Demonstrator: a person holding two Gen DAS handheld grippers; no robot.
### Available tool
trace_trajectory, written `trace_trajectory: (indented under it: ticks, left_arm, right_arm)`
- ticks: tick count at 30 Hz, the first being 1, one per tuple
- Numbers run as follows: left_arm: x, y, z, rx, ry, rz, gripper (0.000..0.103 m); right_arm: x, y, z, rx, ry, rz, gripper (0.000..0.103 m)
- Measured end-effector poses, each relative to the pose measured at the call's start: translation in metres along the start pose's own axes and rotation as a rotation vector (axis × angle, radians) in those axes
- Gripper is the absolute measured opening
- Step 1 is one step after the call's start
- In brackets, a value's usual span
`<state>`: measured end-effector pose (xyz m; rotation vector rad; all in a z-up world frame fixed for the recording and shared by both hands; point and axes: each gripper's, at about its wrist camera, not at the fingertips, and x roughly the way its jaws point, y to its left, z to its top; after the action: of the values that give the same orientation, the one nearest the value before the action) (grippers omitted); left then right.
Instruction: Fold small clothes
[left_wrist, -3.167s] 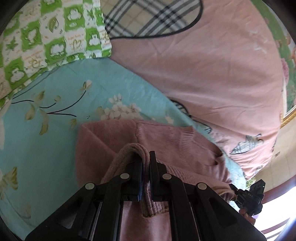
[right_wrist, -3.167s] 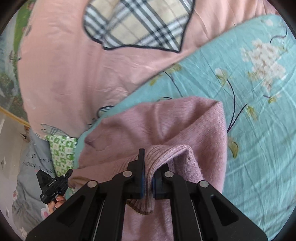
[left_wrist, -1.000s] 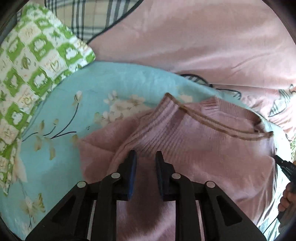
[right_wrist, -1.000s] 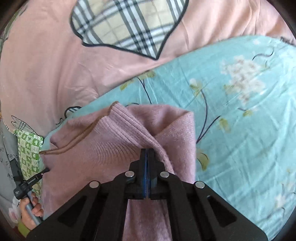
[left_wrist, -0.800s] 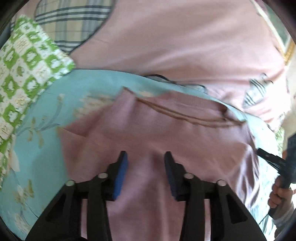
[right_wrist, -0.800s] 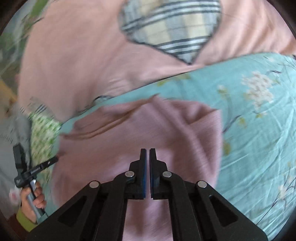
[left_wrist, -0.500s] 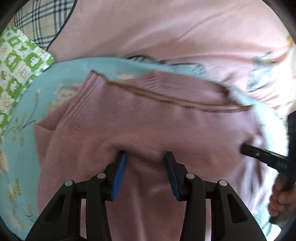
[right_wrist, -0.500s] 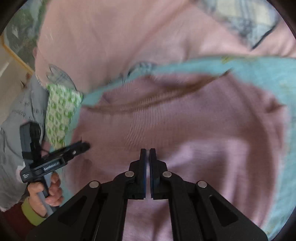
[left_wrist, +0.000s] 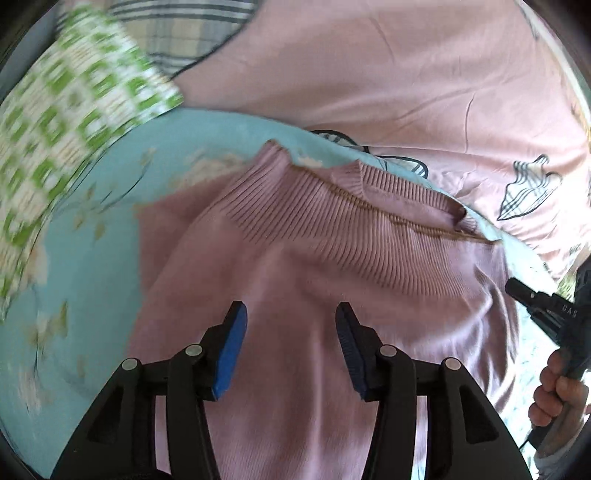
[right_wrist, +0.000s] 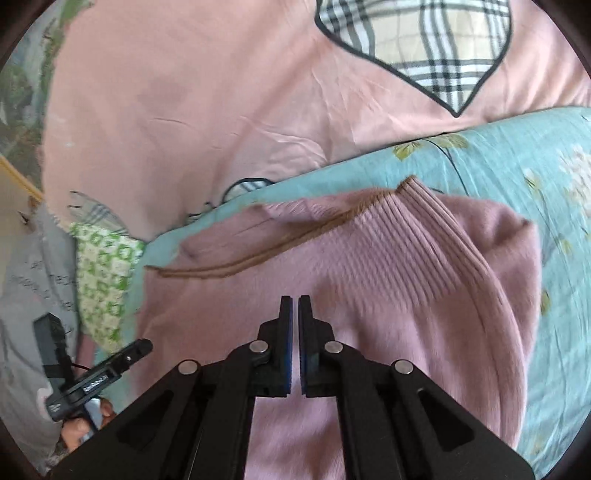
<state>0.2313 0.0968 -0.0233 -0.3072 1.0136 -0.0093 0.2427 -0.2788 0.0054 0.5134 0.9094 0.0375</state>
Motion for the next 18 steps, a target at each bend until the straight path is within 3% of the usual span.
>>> trace_trajectory:
  ticks: [11,18]
  left_arm:
    - [-0.062,0.058,-0.092,-0.18,0.037,-0.067,0.054]
    - [-0.074,0.077,-0.129,-0.246,0.067,-0.089,0.055]
  right_arm:
    - [-0.038,0.023,-0.071,-0.008,0.034,0.02,0.004]
    - [-0.054,0.04,-0.12,0.0,0.071,0.035,0.019]
